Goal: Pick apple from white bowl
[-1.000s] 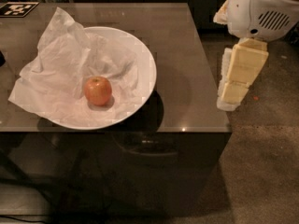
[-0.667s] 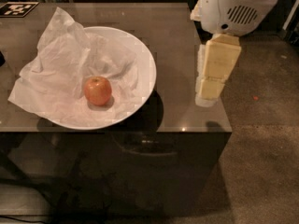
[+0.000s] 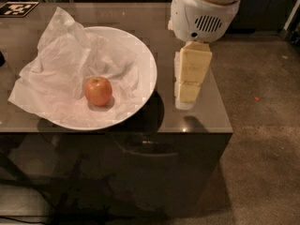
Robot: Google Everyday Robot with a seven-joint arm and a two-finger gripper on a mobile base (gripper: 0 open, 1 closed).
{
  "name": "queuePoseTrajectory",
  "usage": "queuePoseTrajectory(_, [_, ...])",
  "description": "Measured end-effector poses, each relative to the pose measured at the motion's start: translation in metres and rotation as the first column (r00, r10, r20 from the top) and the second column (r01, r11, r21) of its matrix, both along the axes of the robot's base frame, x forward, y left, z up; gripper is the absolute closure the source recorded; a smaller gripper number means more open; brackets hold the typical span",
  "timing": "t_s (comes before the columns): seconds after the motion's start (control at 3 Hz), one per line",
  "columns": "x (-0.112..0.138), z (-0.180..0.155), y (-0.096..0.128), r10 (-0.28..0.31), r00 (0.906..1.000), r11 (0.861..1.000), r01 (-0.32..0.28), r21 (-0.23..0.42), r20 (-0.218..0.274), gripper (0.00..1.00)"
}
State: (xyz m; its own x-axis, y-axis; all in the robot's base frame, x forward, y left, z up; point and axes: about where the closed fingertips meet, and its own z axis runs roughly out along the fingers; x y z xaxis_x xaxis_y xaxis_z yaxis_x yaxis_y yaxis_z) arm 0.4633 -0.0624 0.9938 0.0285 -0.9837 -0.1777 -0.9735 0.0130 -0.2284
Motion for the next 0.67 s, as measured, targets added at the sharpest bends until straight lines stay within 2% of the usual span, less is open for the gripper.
queuePoseTrajectory(0.33, [0.015, -0.001, 0.009, 0.020, 0.9998, 0.999, -0.020, 0.027, 0.003, 0.00])
queuePoseTrajectory(0.67, [0.041, -0.009, 0.041, 0.090, 0.9957, 0.994, -0.088, 0.060, -0.025, 0.00])
